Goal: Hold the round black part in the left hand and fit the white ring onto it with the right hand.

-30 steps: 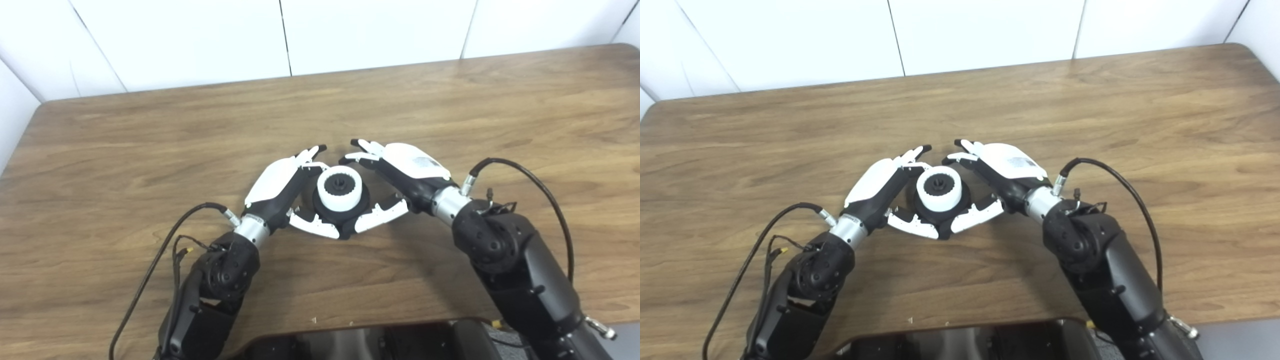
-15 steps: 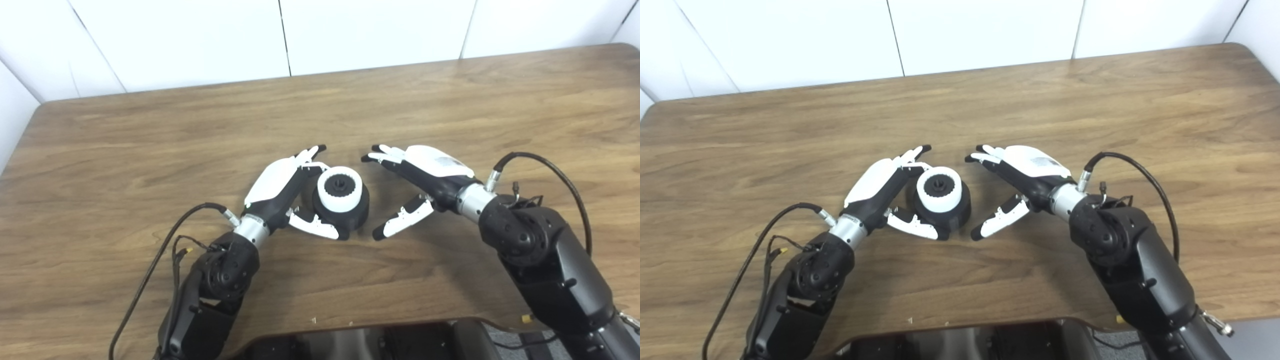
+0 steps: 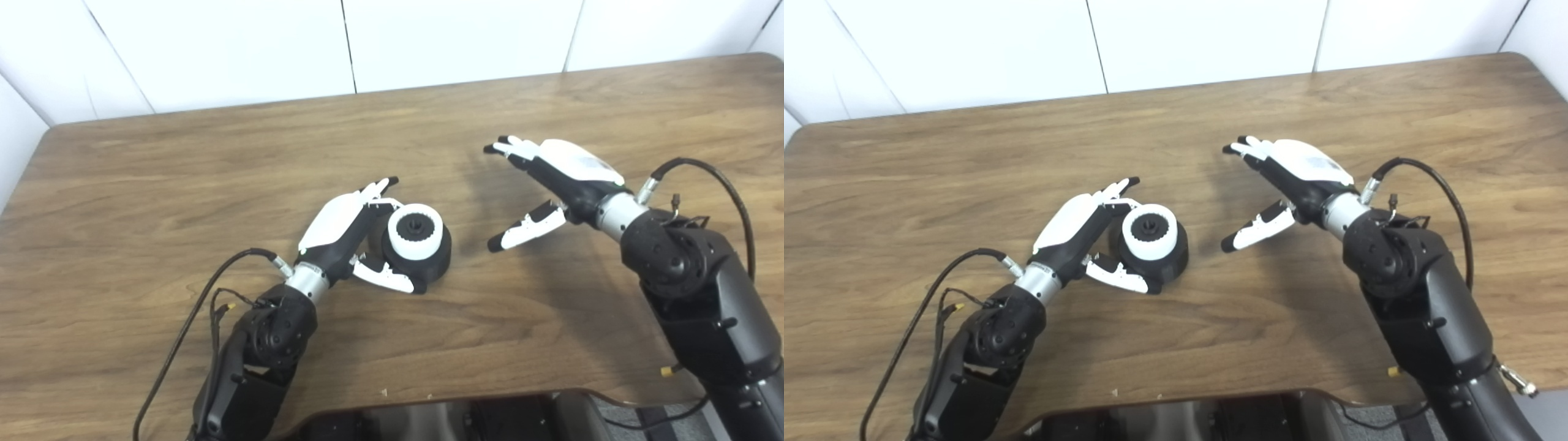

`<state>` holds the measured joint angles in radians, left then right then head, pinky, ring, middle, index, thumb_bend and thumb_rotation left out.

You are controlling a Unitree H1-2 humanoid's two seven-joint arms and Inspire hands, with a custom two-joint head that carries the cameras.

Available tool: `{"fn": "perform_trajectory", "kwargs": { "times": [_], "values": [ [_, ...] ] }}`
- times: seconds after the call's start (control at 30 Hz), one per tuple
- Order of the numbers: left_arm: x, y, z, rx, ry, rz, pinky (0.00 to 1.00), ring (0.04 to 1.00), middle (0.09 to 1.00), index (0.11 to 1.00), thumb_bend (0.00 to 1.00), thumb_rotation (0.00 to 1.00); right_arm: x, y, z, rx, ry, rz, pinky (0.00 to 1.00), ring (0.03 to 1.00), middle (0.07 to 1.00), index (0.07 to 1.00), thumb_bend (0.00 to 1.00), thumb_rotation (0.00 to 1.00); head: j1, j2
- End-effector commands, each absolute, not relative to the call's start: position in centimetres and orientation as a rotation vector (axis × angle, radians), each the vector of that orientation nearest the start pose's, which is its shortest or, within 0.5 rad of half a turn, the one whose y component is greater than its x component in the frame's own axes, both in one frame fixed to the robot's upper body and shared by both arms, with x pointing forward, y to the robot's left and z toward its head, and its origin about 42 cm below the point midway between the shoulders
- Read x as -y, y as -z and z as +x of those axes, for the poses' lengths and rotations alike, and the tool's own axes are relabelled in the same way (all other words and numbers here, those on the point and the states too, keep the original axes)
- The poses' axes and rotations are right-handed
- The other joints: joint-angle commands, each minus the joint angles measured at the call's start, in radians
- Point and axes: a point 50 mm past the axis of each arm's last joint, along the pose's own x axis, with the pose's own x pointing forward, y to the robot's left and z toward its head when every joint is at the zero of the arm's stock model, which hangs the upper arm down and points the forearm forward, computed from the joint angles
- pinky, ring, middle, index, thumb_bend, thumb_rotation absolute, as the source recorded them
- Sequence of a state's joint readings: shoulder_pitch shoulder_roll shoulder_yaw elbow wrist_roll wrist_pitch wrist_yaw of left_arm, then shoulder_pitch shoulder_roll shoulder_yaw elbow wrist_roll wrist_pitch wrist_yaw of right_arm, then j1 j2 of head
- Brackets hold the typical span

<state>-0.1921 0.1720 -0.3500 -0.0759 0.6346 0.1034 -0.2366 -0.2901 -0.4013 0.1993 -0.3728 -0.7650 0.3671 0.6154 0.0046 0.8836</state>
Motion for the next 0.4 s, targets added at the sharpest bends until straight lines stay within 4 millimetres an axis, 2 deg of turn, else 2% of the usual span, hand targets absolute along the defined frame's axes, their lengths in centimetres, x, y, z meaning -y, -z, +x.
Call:
{"fn": "perform_trajectory", "kwargs": {
  "times": [0.0, 0.37],
  "values": [
    [-14.92, -16.62, 33.09, 0.253, 0.447, 0.858, 1.0, 1.0, 1.0, 0.597, 0.97, 0.31, 24.31, -26.58, 34.2, 0.112, -0.325, -1.17, 0.93, 1.0, 1.0, 0.956, 1.0, 0.41, -0.001, 0.003],
    [-14.79, -16.44, 33.07, 0.244, 0.451, 0.87, 1.0, 1.0, 1.0, 0.605, 0.96, 0.29, 24.43, -27.04, 34.49, 0.109, -0.305, -1.164, 0.94, 1.0, 1.0, 0.945, 1.0, 0.41, -0.005, 0.005]
  ]
}}
